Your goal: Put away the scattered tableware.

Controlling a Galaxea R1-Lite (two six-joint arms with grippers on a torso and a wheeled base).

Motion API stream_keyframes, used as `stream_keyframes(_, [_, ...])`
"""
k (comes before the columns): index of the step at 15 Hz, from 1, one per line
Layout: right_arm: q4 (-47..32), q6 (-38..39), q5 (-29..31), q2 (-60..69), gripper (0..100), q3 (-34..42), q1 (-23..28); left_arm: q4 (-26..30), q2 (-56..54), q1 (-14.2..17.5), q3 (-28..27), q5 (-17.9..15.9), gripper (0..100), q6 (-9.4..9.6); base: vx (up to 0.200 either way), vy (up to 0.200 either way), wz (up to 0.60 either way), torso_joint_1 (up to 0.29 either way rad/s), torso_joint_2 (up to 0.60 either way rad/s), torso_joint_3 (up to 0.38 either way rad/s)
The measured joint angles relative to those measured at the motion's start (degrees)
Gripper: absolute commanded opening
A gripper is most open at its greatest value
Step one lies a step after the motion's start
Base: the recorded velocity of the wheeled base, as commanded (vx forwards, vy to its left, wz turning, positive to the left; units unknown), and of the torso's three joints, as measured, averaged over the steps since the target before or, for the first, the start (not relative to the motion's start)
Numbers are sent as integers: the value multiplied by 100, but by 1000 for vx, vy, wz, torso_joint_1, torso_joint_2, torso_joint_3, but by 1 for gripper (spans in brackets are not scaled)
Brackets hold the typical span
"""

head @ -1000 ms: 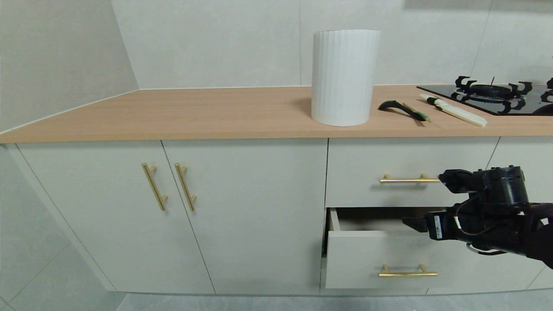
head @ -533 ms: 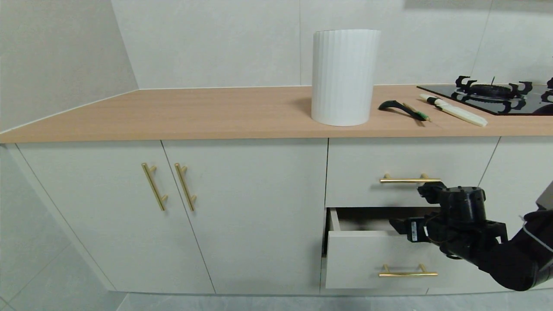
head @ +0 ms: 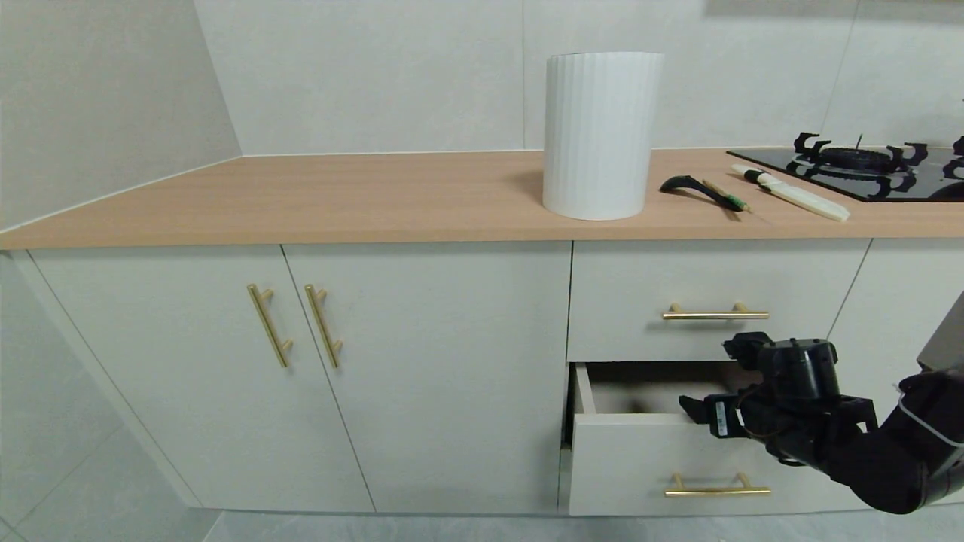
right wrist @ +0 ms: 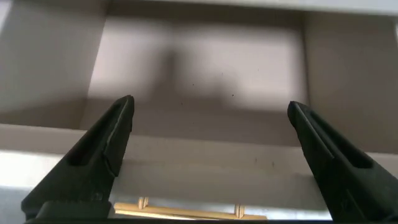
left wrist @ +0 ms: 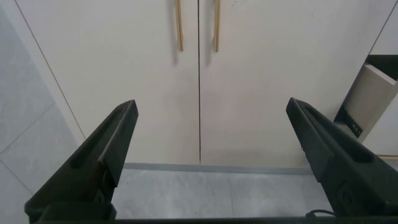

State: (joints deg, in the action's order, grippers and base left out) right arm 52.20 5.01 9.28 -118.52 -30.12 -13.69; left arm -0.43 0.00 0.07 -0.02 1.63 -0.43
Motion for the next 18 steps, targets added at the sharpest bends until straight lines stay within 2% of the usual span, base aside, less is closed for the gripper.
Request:
stream_keyframes(6, [-1903,-88,-514,903,100,-46,0,0,0,0,2,2,100,0,0,0,0,0,0,0])
stream_keyframes(8, [-2655,-412,-705,1298,100,-77,-11,0,0,-2,2,0,100,0,0,0,0,0,0,0])
stream_keyframes(18, [-4909,-1390,-736,2205,100,-63,-444,0,0,0,2,0,100,0,0,0,0,0,0,0])
